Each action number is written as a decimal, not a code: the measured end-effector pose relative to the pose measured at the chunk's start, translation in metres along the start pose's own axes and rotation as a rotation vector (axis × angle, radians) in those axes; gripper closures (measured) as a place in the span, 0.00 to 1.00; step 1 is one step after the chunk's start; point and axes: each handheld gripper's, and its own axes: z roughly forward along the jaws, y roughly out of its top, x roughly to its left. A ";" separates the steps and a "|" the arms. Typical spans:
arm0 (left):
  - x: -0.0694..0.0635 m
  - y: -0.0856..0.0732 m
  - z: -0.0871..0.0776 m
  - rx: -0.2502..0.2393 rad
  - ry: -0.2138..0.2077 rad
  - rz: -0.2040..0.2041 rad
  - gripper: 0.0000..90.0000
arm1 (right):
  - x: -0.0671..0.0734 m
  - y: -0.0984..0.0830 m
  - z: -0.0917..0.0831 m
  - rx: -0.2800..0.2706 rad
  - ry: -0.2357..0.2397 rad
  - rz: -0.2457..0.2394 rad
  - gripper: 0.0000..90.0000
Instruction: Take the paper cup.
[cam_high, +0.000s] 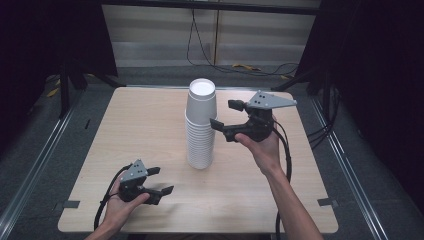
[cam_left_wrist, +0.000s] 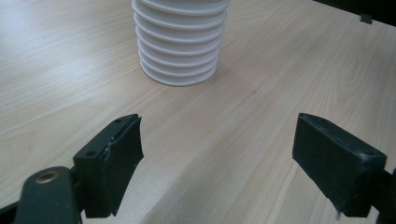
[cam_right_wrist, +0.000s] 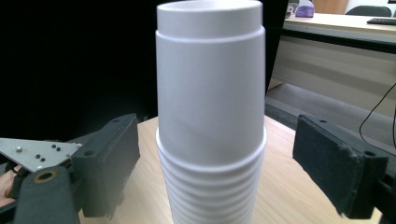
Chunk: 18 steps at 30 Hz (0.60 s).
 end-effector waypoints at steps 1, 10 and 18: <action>0.000 0.000 0.000 0.001 0.000 -0.002 0.17 | 0.000 0.002 0.002 0.003 0.005 -0.003 0.16; 0.000 0.000 -0.001 -0.001 0.000 0.007 0.17 | -0.003 0.017 0.015 0.019 0.028 -0.006 0.16; -0.001 0.000 0.000 0.006 0.003 0.008 0.17 | -0.004 0.031 0.026 0.053 0.056 -0.022 0.16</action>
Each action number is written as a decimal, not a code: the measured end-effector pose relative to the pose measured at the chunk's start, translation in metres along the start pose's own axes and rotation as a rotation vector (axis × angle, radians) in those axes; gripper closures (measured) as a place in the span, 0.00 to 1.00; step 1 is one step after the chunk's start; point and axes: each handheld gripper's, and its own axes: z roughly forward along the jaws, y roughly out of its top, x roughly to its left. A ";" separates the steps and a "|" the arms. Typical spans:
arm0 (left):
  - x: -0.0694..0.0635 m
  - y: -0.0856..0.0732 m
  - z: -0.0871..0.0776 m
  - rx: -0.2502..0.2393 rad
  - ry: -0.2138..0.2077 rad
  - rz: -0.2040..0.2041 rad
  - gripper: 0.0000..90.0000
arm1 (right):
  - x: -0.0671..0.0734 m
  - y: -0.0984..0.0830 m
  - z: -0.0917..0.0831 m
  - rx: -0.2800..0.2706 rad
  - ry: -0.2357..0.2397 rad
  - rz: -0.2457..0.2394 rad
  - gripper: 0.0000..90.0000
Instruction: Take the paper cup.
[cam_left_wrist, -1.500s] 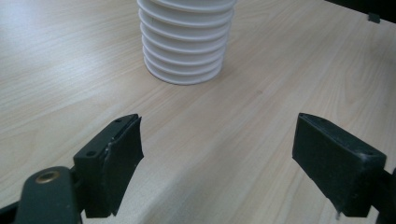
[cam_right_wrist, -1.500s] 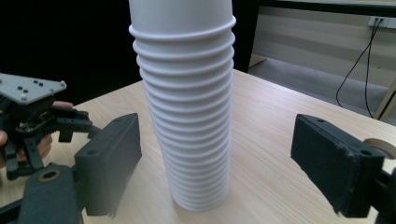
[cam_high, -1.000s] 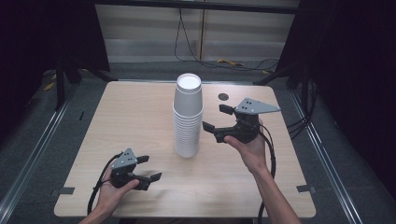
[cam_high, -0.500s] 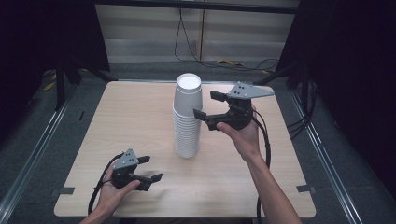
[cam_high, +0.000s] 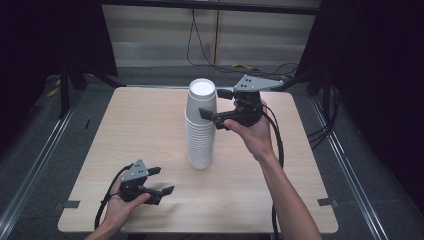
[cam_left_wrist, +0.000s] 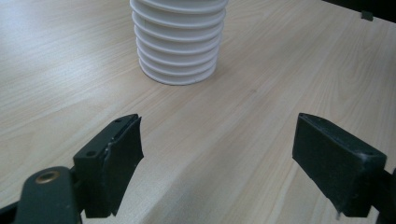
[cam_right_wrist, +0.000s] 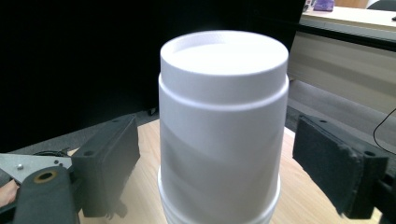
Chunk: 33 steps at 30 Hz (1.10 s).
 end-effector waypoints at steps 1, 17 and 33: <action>0.000 0.000 0.000 0.000 0.000 0.001 0.17 | -0.001 0.002 0.002 0.005 0.003 -0.001 0.16; -0.001 -0.001 -0.001 0.005 0.007 0.015 0.17 | -0.007 0.017 0.026 0.078 0.024 0.002 0.16; -0.001 -0.002 -0.002 0.006 0.007 0.017 0.17 | -0.011 0.020 0.037 0.117 0.049 0.027 0.21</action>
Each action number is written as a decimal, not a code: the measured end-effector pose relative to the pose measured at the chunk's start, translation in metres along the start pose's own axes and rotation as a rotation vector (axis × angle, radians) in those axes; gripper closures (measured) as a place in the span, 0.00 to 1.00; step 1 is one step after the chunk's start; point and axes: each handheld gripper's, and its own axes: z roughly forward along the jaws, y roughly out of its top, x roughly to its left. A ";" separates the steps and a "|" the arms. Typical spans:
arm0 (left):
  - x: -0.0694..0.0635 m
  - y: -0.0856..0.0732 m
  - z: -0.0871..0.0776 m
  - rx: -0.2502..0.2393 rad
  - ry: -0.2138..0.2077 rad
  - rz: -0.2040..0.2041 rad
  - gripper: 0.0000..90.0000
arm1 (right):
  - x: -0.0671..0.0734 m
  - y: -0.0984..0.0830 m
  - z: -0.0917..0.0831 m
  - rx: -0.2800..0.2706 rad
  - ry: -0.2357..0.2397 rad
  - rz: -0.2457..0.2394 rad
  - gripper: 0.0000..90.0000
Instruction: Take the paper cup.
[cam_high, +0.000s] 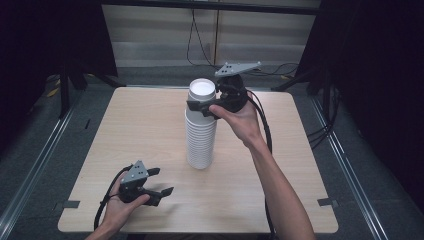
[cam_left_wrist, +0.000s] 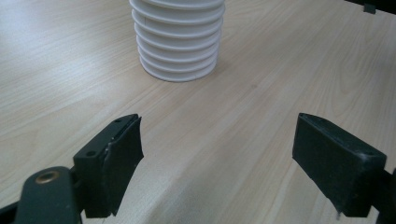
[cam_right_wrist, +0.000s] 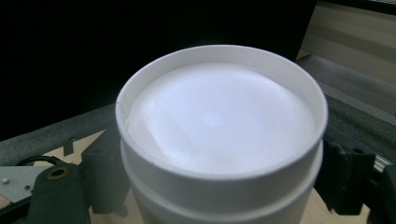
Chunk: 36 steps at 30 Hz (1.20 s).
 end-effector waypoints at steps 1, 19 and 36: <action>0.000 0.000 0.000 0.001 0.002 0.001 0.17 | 0.000 0.000 0.000 0.000 0.001 -0.001 0.21; 0.000 0.000 0.001 0.006 -0.001 0.003 0.17 | 0.001 0.005 -0.005 -0.043 -0.012 -0.001 0.22; 0.001 -0.001 0.002 0.020 0.002 0.002 0.18 | 0.002 0.011 -0.014 -0.132 -0.017 0.019 0.23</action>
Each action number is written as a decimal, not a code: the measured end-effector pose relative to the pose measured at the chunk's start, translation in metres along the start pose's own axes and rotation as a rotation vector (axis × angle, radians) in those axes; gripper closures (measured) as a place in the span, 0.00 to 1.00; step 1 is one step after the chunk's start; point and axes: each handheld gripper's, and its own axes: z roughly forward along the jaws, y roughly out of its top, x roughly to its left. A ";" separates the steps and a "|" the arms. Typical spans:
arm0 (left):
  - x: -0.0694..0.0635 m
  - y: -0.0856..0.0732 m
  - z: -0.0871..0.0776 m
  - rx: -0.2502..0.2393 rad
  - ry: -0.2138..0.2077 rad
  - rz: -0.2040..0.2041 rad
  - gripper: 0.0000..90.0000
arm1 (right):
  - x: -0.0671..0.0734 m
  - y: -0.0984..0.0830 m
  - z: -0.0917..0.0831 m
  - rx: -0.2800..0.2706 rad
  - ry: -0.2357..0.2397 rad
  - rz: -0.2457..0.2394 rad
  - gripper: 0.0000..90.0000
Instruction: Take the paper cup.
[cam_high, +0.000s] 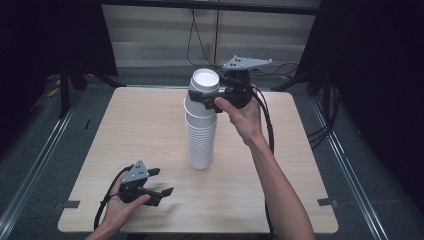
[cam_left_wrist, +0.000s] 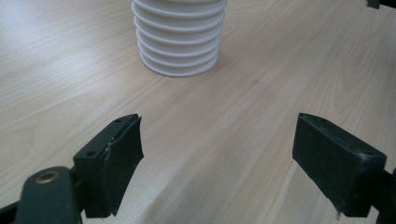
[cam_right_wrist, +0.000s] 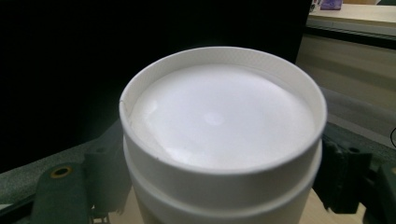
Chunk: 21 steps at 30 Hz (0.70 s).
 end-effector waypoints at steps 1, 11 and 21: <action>0.000 0.000 0.000 0.001 0.000 -0.001 0.17 | 0.001 0.001 0.000 -0.001 -0.001 -0.002 0.23; 0.000 0.000 -0.001 0.000 0.008 -0.001 0.18 | 0.001 0.002 -0.004 -0.061 0.003 0.017 0.23; 0.001 -0.001 -0.001 -0.002 0.010 -0.002 0.18 | 0.000 0.004 -0.009 -0.113 -0.004 0.026 0.23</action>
